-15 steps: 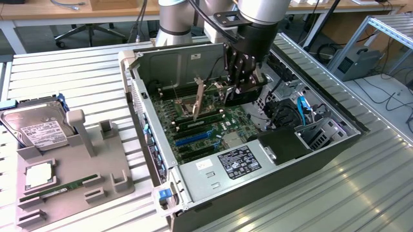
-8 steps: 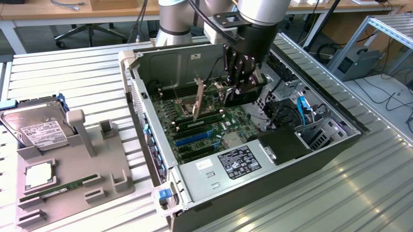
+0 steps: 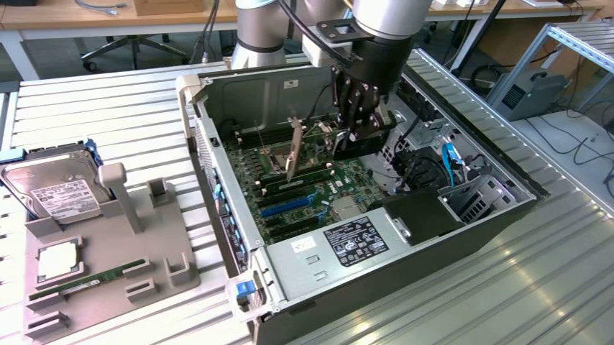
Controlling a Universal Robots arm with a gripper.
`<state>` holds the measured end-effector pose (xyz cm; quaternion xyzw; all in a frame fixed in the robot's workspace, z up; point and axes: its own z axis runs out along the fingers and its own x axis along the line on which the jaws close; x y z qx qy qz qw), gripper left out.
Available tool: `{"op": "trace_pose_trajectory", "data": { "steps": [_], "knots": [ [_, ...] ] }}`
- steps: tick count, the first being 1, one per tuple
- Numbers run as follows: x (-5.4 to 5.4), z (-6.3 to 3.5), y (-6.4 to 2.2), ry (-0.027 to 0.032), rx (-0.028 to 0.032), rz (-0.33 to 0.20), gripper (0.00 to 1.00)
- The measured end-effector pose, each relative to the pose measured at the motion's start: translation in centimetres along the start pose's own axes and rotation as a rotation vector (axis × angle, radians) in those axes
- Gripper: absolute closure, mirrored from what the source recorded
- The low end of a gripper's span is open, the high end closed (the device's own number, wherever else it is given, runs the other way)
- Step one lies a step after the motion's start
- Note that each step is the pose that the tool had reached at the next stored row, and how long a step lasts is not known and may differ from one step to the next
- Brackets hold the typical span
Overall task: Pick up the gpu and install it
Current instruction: 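Insert the gpu into the slot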
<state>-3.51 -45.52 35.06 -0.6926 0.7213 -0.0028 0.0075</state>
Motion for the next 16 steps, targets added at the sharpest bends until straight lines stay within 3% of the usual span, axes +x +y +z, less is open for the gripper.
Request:
{"op": "trace_pose_trajectory", "data": {
  "steps": [16],
  "knots": [
    [0.21, 0.18, 0.52, 0.0, 0.0, 0.0, 0.73]
  ]
}}
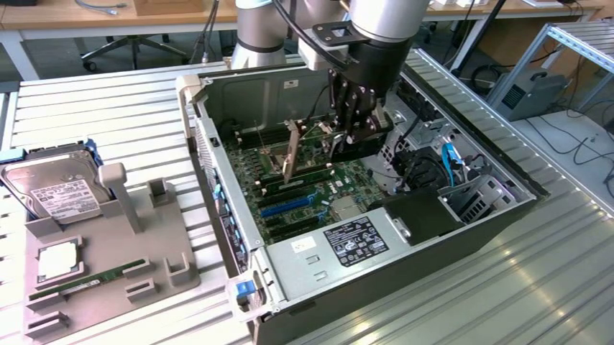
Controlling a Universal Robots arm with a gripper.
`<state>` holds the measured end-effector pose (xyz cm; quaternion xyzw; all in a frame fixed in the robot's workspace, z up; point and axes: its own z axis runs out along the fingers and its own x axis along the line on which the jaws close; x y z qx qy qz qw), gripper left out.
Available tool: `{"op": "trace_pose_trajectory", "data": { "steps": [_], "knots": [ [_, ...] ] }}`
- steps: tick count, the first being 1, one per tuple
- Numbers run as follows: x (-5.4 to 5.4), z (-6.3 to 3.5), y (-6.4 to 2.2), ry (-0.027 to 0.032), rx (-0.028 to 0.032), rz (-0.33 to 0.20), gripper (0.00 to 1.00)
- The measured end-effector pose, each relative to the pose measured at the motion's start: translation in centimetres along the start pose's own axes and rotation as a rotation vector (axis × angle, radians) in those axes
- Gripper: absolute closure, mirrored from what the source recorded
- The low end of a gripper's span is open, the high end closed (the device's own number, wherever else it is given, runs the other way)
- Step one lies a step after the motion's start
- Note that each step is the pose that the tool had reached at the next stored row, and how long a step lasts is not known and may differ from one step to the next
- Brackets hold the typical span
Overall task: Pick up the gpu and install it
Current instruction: 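Insert the gpu into the slot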
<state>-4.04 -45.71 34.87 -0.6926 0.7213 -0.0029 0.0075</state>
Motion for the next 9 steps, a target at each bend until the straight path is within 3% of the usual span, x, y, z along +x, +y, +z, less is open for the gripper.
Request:
{"op": "trace_pose_trajectory", "data": {
  "steps": [9],
  "knots": [
    [0.17, 0.11, 0.25, 0.0, 0.0, 0.0, 0.73]
  ]
}}
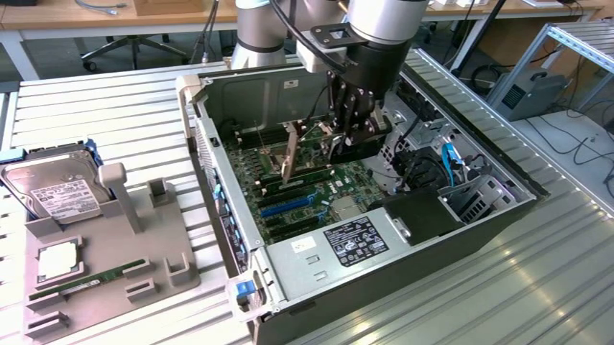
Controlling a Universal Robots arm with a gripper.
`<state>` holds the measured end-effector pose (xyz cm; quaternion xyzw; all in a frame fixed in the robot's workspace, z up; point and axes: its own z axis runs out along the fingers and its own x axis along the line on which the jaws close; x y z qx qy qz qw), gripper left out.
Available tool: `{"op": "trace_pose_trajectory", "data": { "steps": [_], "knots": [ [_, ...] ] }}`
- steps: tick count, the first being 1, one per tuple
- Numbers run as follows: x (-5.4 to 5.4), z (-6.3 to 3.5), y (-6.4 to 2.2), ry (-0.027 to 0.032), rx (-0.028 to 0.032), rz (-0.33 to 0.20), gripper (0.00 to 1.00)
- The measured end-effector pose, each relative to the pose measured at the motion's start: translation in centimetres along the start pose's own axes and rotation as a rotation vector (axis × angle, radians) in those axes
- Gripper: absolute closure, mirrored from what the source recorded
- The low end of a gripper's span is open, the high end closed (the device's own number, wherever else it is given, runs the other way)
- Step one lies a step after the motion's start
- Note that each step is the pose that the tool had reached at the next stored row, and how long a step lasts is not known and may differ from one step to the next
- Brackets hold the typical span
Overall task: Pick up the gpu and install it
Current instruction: 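Insert the gpu into the slot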
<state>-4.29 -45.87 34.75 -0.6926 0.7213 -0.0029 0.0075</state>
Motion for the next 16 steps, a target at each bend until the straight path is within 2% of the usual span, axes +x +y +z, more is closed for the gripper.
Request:
{"op": "trace_pose_trajectory", "data": {
  "steps": [16],
  "knots": [
    [0.29, 0.32, 0.46, 0.0, 0.0, 0.0, 0.73]
  ]
}}
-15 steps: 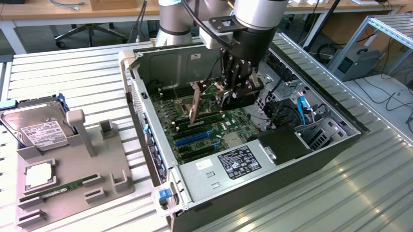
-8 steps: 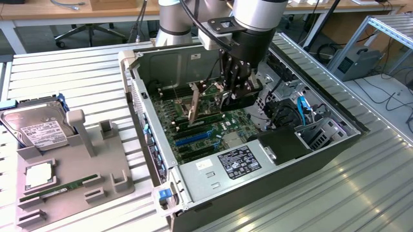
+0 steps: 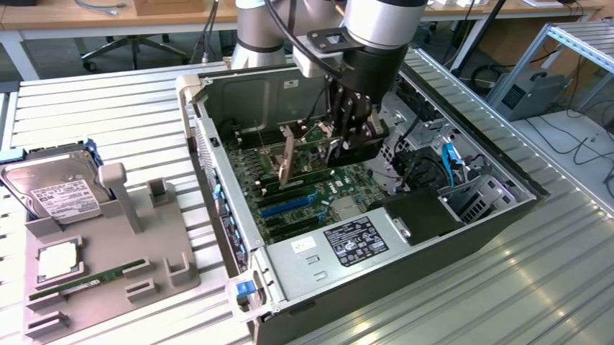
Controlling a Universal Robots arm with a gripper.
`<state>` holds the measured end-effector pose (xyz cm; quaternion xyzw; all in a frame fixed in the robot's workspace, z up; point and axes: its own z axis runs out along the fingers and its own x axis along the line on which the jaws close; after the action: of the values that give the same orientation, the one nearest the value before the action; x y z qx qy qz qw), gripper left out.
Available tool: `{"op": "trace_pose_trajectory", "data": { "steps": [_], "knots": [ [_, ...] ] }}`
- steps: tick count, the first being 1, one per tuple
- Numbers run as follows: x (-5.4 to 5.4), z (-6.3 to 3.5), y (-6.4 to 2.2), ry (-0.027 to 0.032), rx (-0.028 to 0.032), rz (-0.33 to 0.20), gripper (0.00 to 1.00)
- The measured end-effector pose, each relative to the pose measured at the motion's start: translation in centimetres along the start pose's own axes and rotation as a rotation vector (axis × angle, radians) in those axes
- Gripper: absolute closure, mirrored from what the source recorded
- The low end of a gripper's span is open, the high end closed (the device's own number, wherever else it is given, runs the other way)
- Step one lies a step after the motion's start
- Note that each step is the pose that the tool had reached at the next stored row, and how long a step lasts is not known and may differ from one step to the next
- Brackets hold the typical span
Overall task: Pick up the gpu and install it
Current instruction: 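Insert the gpu into the slot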
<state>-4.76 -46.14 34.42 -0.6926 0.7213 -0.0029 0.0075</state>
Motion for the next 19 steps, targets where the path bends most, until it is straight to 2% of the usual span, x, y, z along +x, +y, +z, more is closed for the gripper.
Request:
{"op": "trace_pose_trajectory", "data": {
  "steps": [19],
  "knots": [
    [0.21, 0.5, 0.12, 0.0, 0.0, 0.0, 0.73]
  ]
}}
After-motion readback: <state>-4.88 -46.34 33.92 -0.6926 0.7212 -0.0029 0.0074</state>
